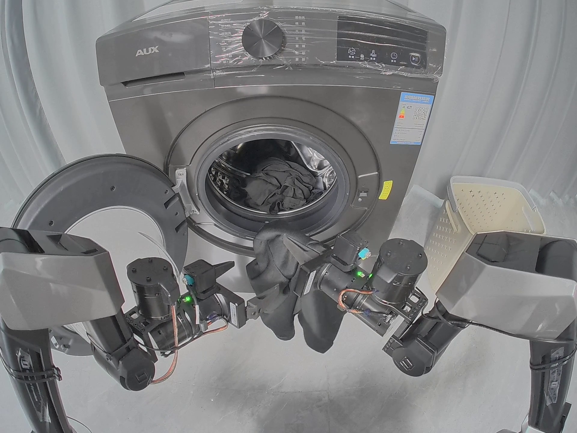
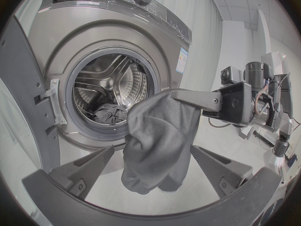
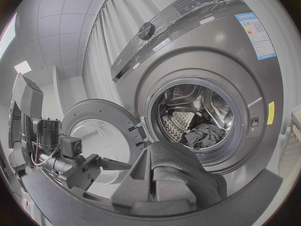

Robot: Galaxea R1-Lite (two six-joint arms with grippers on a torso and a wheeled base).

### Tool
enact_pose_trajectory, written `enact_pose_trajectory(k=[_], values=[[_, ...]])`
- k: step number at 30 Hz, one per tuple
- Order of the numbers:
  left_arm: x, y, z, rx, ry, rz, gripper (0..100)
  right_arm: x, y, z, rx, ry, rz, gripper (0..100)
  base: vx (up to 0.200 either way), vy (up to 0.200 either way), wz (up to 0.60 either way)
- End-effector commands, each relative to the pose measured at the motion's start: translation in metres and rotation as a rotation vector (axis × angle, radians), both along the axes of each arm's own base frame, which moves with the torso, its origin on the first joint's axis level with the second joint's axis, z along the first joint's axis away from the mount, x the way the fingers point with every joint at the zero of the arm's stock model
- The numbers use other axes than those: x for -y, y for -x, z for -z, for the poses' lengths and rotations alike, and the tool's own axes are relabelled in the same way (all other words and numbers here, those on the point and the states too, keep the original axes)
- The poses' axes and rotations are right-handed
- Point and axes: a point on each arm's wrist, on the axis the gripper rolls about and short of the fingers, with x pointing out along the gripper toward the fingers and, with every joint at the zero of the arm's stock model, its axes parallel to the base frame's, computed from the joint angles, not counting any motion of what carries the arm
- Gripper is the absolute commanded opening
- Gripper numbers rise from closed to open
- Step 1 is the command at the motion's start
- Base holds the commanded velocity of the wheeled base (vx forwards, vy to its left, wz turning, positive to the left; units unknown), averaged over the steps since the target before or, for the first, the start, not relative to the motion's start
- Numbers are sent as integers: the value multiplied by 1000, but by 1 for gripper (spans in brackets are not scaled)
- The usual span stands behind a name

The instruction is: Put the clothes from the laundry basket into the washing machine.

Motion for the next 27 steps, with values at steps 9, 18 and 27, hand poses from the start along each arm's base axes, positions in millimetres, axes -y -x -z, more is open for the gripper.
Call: enact_pose_trajectory(k=[9, 18, 27], values=[[18, -20, 7, 31, 22, 22, 100, -8, 9, -4, 7, -7, -25, 0, 0, 0, 0], [26, -40, 16, 57, 33, -1, 0, -12, 13, -3, 3, -5, -38, 0, 0, 0, 0], [26, -42, 13, 69, 42, -6, 0, -16, 18, -2, 1, -4, -49, 0, 0, 0, 0]])
